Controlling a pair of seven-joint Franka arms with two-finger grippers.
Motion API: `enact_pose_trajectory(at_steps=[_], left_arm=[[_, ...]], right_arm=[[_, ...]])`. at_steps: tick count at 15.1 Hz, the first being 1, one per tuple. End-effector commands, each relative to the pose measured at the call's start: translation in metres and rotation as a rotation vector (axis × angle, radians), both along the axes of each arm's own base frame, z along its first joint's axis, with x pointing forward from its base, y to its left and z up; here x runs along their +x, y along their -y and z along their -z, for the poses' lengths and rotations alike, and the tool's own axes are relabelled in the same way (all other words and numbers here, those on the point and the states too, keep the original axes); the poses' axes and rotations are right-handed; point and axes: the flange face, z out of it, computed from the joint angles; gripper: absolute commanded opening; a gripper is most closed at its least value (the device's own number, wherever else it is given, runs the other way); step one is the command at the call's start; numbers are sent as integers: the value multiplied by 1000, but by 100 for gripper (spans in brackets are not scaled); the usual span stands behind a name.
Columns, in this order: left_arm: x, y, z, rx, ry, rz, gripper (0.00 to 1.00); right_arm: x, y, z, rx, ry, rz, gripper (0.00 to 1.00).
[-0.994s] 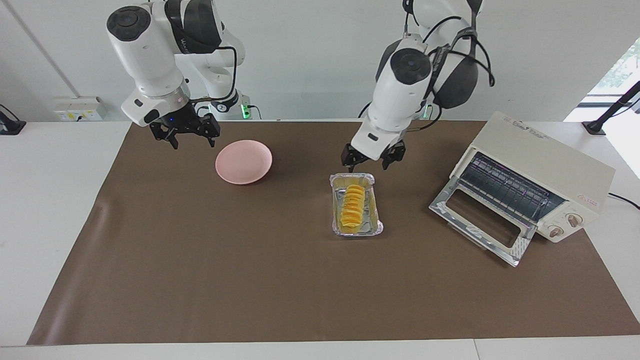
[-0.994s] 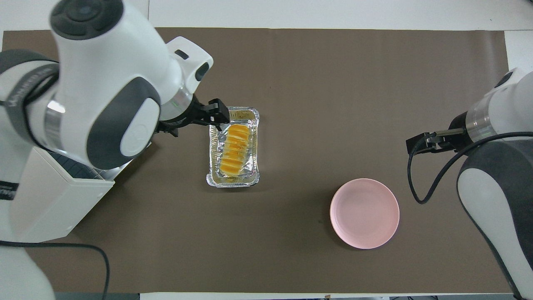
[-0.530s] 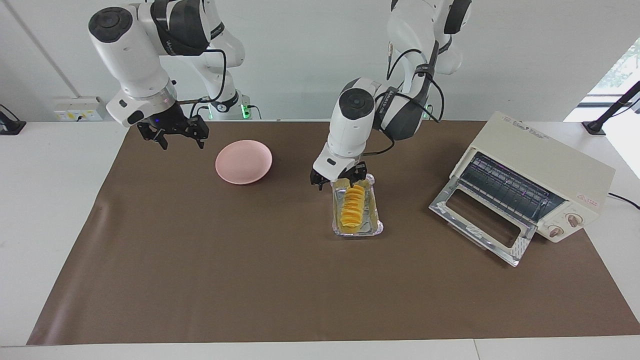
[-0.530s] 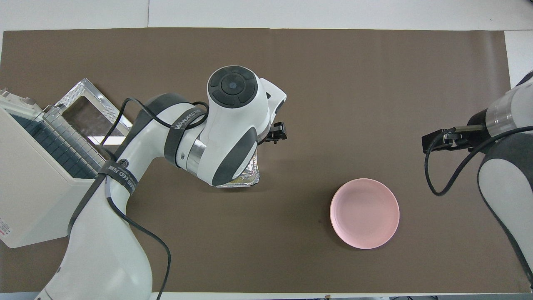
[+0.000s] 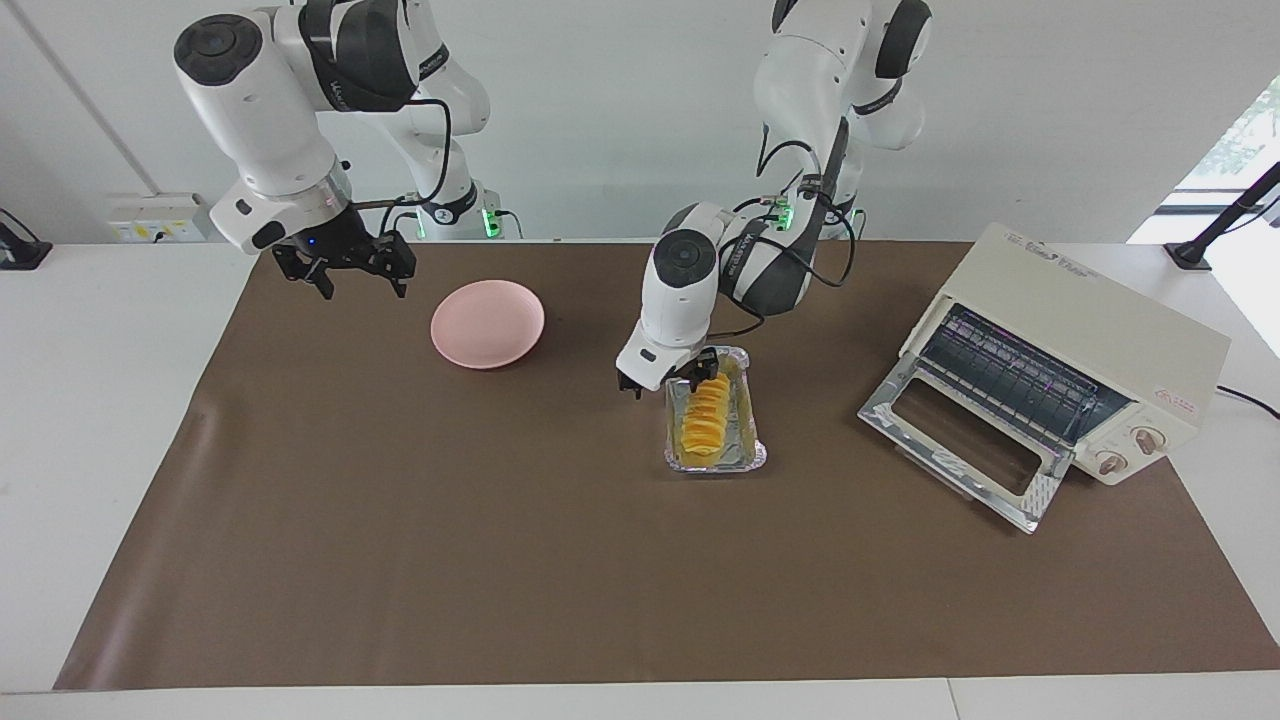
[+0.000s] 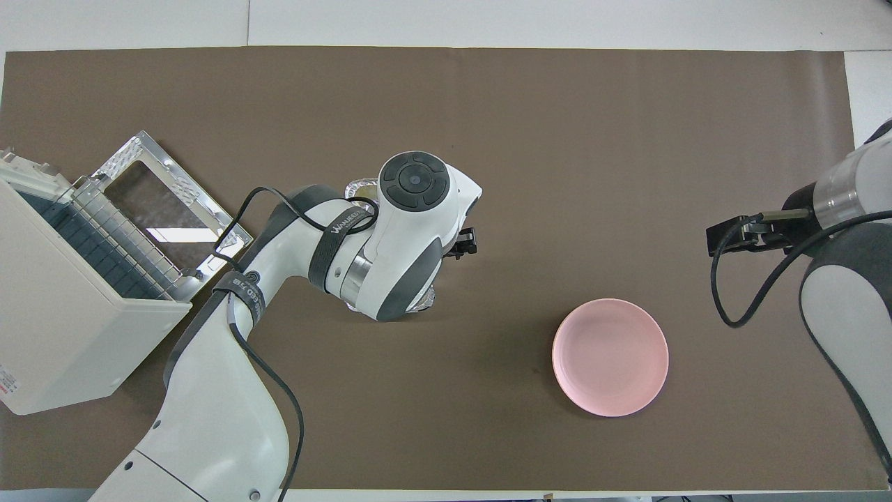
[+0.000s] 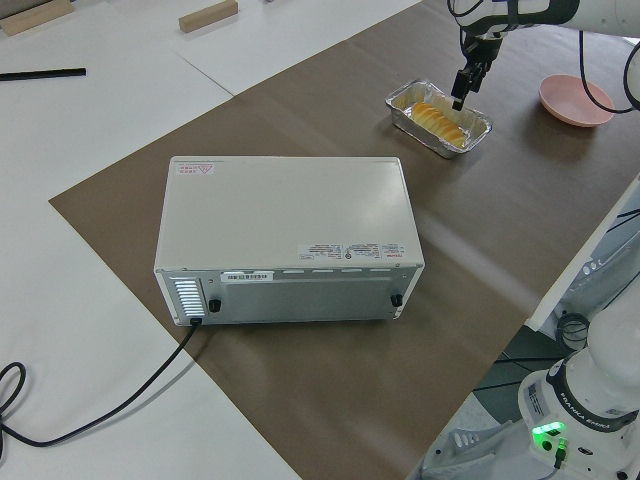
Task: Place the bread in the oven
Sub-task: 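Grasp the foil tray rim with the left gripper and lift it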
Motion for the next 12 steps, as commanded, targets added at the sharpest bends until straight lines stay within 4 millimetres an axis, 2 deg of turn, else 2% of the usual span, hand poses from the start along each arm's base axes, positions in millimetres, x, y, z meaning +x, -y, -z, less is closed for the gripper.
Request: enact_pose_trajectory(at_steps=[1,5,9,12], left_arm=[[-6,5,12,12,28,10,81],[-7,5,17,10,32,7,65],[-9,4,21,16,25,5,40],[-4,-6,24,19,22,-4,37]], right_arm=[[-6,4,0,-8,-7,-25,100],[-6,4,0,-10,-7,-26,100],[-6,4,0,-8,-7,-25,100],[-6,4,0,-8,-6,-25,100]])
